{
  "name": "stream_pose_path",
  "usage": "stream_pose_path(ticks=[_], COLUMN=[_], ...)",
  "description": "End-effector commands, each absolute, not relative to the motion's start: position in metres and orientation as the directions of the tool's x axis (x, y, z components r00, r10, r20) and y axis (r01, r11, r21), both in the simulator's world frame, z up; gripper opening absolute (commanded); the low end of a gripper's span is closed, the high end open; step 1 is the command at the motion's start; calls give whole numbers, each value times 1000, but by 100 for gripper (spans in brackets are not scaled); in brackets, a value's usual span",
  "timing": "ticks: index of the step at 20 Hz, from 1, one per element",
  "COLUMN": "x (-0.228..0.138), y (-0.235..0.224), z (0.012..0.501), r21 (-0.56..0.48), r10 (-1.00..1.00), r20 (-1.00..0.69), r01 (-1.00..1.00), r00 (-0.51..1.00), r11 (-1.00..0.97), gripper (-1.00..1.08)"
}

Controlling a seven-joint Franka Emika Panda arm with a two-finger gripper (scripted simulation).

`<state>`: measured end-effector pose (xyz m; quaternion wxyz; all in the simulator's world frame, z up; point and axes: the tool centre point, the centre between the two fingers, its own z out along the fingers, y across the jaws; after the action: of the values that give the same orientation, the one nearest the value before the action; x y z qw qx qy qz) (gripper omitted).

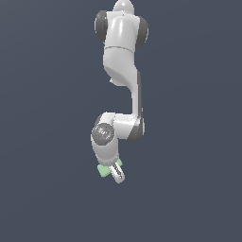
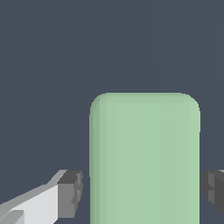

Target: Pick up the object and move it to a goal position.

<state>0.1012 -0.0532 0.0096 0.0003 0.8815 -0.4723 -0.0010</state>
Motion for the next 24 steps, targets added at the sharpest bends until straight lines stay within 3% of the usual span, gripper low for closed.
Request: stream_pose_path(ticks=[1, 2, 16, 24], x=[103, 103, 101, 92], y=[-53, -53, -49, -6], z=[10, 10, 12, 32], r21=[0, 0, 0, 0], r10=[-833, -833, -833, -833], r20=[0, 0, 0, 0], r01=[-833, -833, -833, -833], r00=[554, 554, 554, 554], r11=[-554, -554, -554, -554], gripper=[100, -100, -100, -100])
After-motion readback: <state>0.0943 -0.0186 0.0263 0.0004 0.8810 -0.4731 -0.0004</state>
